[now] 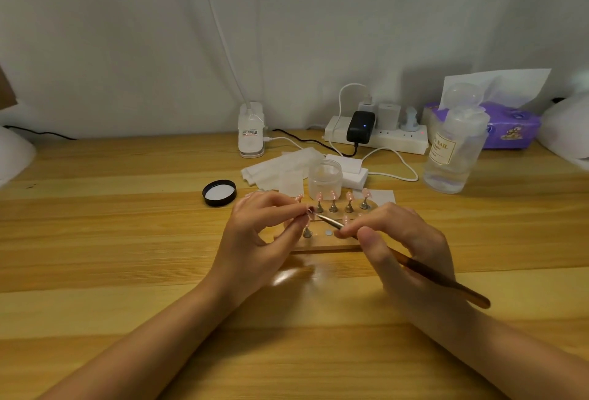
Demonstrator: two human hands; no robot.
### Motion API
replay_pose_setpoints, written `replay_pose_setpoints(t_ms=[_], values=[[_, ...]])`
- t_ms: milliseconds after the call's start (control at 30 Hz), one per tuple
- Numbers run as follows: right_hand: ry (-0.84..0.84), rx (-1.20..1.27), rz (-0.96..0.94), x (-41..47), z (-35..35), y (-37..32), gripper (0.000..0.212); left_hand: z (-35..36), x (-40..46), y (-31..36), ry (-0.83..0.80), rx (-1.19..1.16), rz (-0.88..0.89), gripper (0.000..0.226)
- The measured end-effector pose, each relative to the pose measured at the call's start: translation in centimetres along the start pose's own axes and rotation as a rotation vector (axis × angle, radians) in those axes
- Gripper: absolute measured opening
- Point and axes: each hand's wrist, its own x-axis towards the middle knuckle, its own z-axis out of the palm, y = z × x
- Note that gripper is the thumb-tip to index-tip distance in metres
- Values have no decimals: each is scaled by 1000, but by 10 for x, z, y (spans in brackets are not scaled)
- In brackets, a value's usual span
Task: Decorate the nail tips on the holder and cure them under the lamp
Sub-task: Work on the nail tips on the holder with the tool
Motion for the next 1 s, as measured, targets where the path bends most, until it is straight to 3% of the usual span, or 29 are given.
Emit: replay_pose_setpoints(t_ms=[100, 267, 400, 533, 667, 833, 1000], values=[[16, 44, -29, -3, -3, 3, 46, -1, 0, -1, -5, 11, -6, 20], [17, -6, -27, 0, 0, 1, 23, -1, -1, 2, -22, 16, -4, 19], [19, -25, -65, -1, 0, 5, 58, -2, -1, 2, -25, 22, -19, 17], [65, 37, -60, -3, -3, 6, 54, -2, -2, 0, -41, 29, -17, 16], [20, -59, -87, 0, 1, 3, 40, -1, -1, 0, -29, 59, 5, 14], [17, 3, -95, -2, -2, 5, 62, -1, -2, 0, -43, 57, -4, 15], [35, -41, -84, -1, -1, 2, 41, -2, -1, 1, -48, 64, -1, 14]])
